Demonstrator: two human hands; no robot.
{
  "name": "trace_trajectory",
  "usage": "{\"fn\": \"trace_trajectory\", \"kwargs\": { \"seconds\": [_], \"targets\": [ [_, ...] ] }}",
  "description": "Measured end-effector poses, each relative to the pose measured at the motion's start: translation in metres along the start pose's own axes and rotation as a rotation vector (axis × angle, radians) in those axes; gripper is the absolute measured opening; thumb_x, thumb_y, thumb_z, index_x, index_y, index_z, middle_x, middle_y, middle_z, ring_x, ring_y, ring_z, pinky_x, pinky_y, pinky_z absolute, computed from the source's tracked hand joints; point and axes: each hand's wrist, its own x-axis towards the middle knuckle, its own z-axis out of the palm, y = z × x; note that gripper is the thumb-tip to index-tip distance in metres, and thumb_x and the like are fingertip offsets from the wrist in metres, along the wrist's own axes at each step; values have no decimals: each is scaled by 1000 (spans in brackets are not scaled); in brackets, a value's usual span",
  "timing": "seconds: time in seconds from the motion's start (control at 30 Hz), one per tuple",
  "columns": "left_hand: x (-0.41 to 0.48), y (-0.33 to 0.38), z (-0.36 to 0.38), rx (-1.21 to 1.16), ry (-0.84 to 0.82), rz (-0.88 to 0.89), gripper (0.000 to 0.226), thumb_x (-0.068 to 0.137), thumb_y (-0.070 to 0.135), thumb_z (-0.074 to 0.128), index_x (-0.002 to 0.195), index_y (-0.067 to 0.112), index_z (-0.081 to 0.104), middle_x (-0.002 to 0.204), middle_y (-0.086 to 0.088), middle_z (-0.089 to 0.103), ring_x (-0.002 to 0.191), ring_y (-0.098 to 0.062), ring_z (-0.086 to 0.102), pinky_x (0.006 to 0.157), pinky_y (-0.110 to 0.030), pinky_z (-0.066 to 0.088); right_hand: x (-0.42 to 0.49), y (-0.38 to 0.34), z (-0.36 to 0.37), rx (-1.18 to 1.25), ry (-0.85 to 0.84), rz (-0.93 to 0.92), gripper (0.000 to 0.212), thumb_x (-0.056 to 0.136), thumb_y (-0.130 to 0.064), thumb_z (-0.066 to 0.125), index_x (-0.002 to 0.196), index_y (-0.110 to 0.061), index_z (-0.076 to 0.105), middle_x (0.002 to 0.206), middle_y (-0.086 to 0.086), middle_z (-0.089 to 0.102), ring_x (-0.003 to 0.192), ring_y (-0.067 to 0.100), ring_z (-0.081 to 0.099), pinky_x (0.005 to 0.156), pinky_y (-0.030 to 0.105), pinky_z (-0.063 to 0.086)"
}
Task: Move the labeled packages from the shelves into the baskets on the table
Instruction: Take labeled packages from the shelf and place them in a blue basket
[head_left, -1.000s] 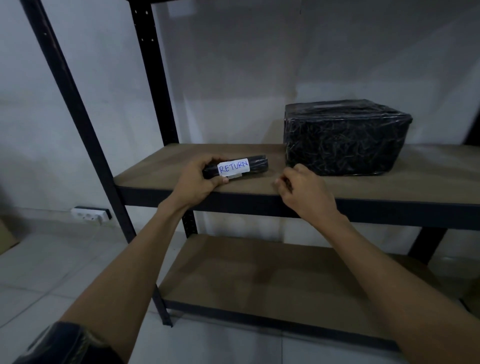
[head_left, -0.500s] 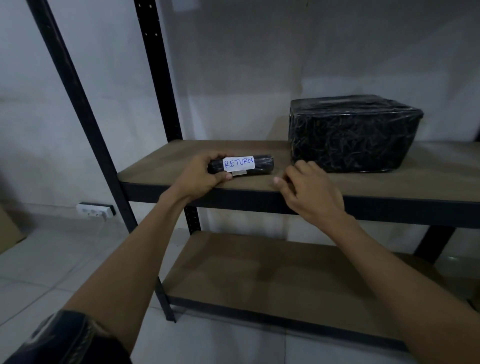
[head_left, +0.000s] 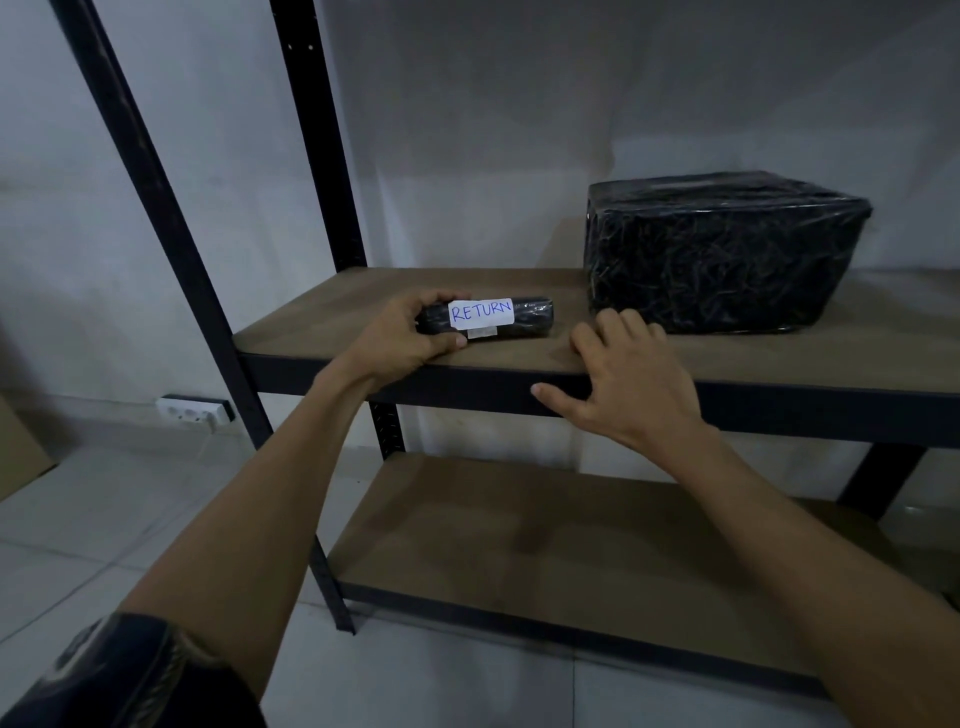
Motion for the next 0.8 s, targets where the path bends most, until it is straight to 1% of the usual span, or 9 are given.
{"fn": "trace_trajectory", "kwargs": {
  "seconds": [0.1,0.17,0.3,0.37,0.47,0.53,0.6,0.7,0.8],
  "targets": [
    [2,-1,-2,15,-24,-3,47,86,8,67,126,28,52,107,16,55,94,6,53,69,2,41,0,0,2,0,7,-2,67,80,-70,31,97,-9,54,91,12,51,84,30,47,72,39,42],
    [3,-3,-3,27,-28,-2,48,87,9,67,129,27,52,108,18,54,96,5,53,70,2,41,0,0,3,1,22,-3,67,80,-69,31,96,-9,54,91,12,50,84,30,47,72,39,42],
    [5,-11,-1,39,4,23,48,86,10,68,127,29,54,109,20,56,100,5,54,77,-1,43,0,2,7,-11,74,-10,66,80,-69,32,95,-8,54,89,12,50,82,30,47,70,39,41],
    [6,-12,0,35,21,21,48,84,11,70,127,29,56,112,18,59,103,4,55,81,-4,44,-1,1,7,-4,56,8,66,80,-68,34,94,-7,53,89,13,51,82,30,47,69,39,40],
    [2,-2,-1,18,22,-30,48,82,9,72,124,27,57,109,15,61,100,4,57,86,-7,45,0,0,-2,24,-85,49,64,76,-67,39,96,-8,54,93,13,51,85,30,47,71,40,41],
    [-3,8,-6,-13,26,-73,47,81,7,73,122,26,58,106,14,63,96,6,59,87,-9,46,1,-1,-14,79,-212,69,61,73,-63,51,100,-8,56,97,14,52,90,31,49,75,41,43],
    [-9,25,-15,-55,44,-127,46,80,5,74,121,20,60,105,12,65,91,9,61,82,-8,47,1,0,-31,161,-335,76,60,71,-57,62,109,-11,56,107,13,53,100,32,51,82,43,42],
    [-19,60,-35,-108,71,-181,45,79,1,73,121,11,60,104,10,66,89,9,63,79,-9,48,-1,2,-67,262,-510,55,64,78,-59,56,126,-19,47,126,6,48,117,26,44,96,41,36],
    [-34,103,-55,-138,46,-224,45,79,0,73,120,10,60,105,11,67,92,7,64,80,-9,49,-6,5,-115,394,-643,69,70,83,-57,55,140,-21,35,143,3,40,131,22,36,109,39,26]
  ]
}}
